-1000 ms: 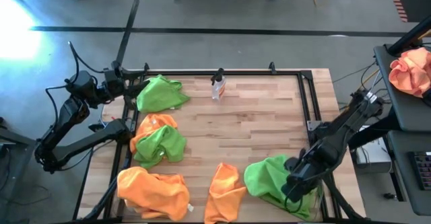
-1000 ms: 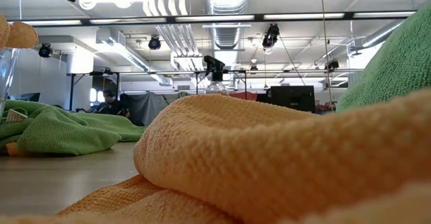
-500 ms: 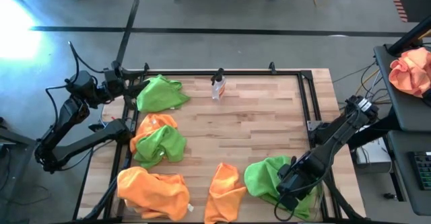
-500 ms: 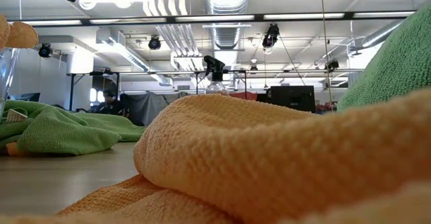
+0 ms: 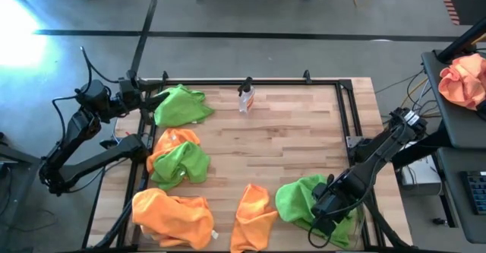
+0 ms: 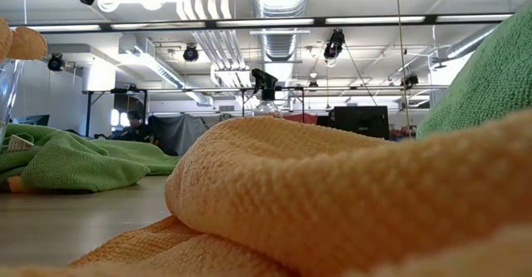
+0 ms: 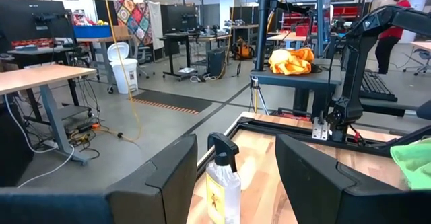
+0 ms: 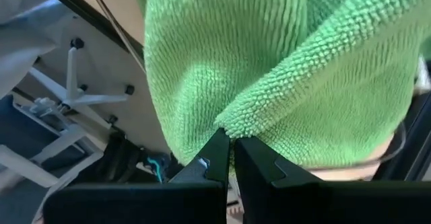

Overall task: Sort microfiber towel by color & place in baskets
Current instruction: Put the green microfiber cloth into the right transparent bin

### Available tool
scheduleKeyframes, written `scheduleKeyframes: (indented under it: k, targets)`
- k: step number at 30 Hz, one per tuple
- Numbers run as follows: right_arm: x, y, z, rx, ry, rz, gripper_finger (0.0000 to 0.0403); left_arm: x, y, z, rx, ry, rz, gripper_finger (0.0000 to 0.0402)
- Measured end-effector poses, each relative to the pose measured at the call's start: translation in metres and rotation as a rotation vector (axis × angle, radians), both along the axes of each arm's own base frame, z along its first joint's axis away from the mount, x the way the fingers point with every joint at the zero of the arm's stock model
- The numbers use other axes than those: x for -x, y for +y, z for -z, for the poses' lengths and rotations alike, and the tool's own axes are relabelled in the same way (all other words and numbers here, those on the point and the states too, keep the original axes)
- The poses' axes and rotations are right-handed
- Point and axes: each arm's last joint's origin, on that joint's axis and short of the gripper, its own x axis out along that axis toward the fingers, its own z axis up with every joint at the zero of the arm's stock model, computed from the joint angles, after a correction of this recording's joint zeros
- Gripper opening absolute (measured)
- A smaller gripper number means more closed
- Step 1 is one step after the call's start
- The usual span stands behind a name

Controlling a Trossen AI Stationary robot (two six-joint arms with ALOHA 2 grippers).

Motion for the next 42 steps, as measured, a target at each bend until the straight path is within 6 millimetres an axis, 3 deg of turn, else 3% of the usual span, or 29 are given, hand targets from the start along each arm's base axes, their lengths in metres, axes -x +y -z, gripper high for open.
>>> scheduleKeyframes:
  k: [6,15,27,37,42]
  targets:
    - [-0.007,-0.007,0.0,0.019,-0.052,-0.022,0.0013,0.0,0.0,0.0,0.0,0.0,0.0,0.0185]
    - [-0.015,-0.014,0.002,0.24,-0.273,-0.023,0.0013,0.0,0.0,0.001,0.006,0.007,0.0,0.0185]
    - [-0.015,-0.014,0.002,0.248,-0.227,0.142,0.0016,0.0,0.0,0.002,0.011,0.012,0.0,0.0185]
    - [-0.016,-0.014,0.002,0.248,-0.23,0.149,0.0115,0.0,0.0,0.003,0.022,0.024,0.0,0.0185]
    - [-0.018,-0.017,0.002,0.326,-0.295,0.2,0.0142,0.0,0.0,0.006,0.042,0.047,0.0,0.0185]
